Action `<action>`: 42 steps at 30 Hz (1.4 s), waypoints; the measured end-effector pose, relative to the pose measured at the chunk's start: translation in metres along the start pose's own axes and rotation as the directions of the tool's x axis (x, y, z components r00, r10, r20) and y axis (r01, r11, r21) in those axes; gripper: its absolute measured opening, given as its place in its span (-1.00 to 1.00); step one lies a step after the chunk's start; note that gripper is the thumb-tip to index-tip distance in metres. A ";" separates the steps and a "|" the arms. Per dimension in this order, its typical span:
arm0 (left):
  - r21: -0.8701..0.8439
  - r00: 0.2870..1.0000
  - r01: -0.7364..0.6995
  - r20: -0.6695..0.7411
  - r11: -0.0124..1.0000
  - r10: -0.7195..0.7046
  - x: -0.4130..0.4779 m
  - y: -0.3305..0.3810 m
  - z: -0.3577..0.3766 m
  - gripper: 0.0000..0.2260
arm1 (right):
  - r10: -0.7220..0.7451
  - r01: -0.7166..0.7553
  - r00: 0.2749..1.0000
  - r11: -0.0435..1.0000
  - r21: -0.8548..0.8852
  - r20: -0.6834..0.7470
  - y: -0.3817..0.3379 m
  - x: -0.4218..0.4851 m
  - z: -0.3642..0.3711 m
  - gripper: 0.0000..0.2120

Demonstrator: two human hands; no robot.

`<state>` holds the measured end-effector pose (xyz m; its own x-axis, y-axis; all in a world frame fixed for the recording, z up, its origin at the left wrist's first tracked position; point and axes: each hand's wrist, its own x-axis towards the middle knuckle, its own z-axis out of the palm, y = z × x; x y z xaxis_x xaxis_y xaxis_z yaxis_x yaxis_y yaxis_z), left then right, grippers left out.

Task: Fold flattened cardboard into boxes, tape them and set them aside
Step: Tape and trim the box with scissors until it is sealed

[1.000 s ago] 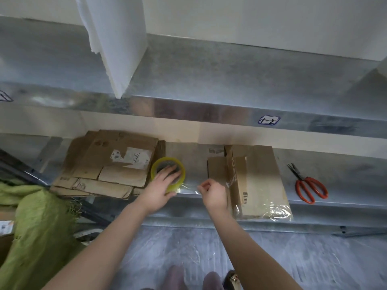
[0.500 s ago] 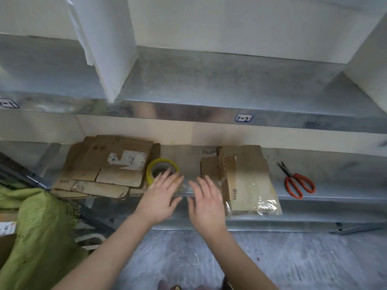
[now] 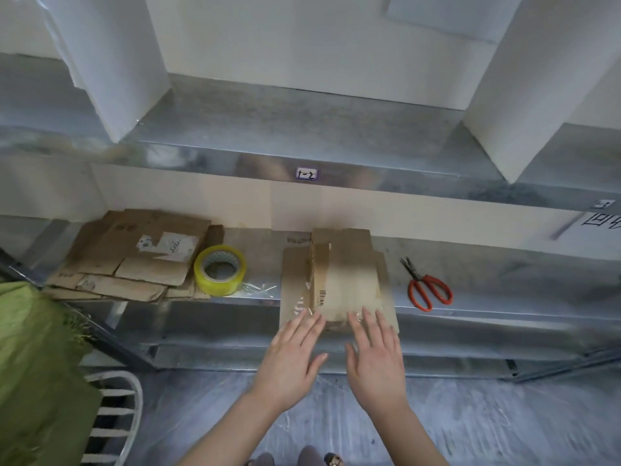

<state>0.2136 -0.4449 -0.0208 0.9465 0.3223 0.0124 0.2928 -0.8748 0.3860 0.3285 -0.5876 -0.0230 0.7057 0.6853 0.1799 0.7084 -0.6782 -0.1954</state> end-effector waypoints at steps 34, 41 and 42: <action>-0.371 0.881 0.388 -0.119 0.844 -0.457 0.060 0.020 0.023 -0.55 | -0.021 -0.084 0.985 0.810 0.580 0.172 0.085 0.056 0.018 -0.50; -0.423 0.943 0.301 -0.003 0.854 -0.334 0.057 0.010 0.015 -0.51 | -0.086 -0.116 0.950 0.797 0.593 0.301 0.098 0.055 0.011 -0.28; -0.427 0.950 0.293 0.030 0.855 -0.311 0.057 0.006 0.012 -0.49 | -0.094 -0.122 0.944 0.790 0.601 0.316 0.100 0.055 0.010 -0.25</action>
<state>0.2707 -0.4360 -0.0290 0.8124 0.5670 -0.1360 0.4703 -0.4994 0.7276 0.4385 -0.6150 -0.0422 0.5956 0.7948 -0.1162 0.4660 -0.4597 -0.7560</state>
